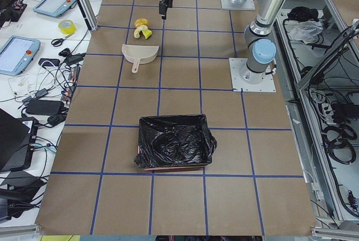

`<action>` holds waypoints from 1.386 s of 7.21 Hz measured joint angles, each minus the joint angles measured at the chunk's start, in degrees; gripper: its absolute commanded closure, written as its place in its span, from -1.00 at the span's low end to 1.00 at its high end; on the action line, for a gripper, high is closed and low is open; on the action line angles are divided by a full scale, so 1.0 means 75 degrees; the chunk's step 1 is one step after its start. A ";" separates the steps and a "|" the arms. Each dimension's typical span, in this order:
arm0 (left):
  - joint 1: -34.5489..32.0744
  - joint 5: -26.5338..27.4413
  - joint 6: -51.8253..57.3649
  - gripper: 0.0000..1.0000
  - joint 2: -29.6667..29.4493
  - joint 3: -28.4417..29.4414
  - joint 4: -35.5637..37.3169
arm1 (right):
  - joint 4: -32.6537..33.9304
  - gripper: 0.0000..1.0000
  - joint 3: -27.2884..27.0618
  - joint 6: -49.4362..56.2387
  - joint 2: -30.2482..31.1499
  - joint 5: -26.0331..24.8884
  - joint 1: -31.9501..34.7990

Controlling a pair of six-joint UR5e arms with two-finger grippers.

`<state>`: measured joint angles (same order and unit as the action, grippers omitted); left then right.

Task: Sweep and dump trash into bin
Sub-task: 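Lower the left gripper to the dustpan handle while the right descends to the brush, then close the left gripper on the dustpan handle while the right gripper grasps the brush handle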

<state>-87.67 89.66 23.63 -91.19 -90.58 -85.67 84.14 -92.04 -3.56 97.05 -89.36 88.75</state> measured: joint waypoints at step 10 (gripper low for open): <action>0.1000 0.0719 1.0282 -1.00 -0.3499 0.0913 0.2159 | 0.3913 -1.00 -0.1753 0.4258 -0.2762 -0.0876 -0.2706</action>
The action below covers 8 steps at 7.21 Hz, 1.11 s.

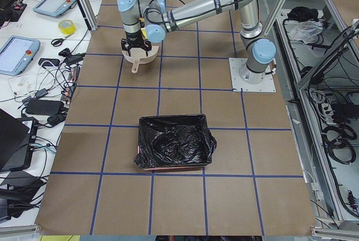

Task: Sweep and dump trash into bin
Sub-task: 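Close the left gripper on the dustpan handle while the right gripper grasps the brush handle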

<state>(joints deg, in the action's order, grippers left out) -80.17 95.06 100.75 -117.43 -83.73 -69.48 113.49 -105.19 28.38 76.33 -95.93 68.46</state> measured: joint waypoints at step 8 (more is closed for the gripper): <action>0.0312 -0.0157 0.0105 -0.86 -0.0608 -0.0026 0.0376 | 0.0160 0.13 -0.0307 -0.0109 -0.0479 -0.0121 -0.0118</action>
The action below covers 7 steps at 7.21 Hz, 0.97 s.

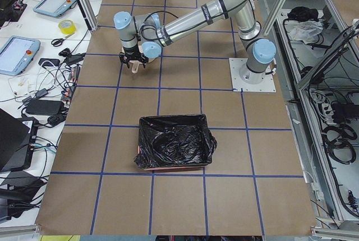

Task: Sweep and dump trash into bin
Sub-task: 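Close the left gripper on the dustpan handle while the right gripper grasps the brush handle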

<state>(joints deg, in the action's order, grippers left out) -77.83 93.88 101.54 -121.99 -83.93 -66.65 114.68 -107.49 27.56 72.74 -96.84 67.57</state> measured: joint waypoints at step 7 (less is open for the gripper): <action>-0.0123 0.0046 -0.0015 0.56 -0.0095 0.0012 0.0001 | -0.0294 0.54 0.0058 -0.0044 0.0013 0.0021 -0.0185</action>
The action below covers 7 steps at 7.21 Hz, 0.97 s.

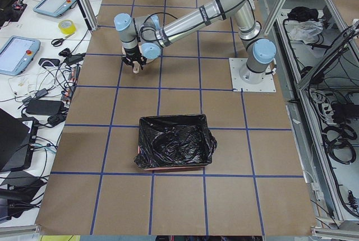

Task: Sweep and dump trash into bin
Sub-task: 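Close the left gripper on the dustpan handle while the right gripper grasps the brush handle, then lift the brush with the right gripper and move it behind the sponge, peel and potato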

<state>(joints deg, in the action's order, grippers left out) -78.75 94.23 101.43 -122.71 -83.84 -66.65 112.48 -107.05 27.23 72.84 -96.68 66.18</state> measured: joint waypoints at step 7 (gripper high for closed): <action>-0.0600 0.0606 -0.0694 0.96 -0.0010 0.0136 0.0000 | -0.1167 0.65 0.0556 -0.2024 0.0593 -0.0454 0.1519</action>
<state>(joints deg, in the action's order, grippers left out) -83.26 98.77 96.22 -122.78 -82.82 -66.65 103.73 -102.88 12.05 77.28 -100.08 77.58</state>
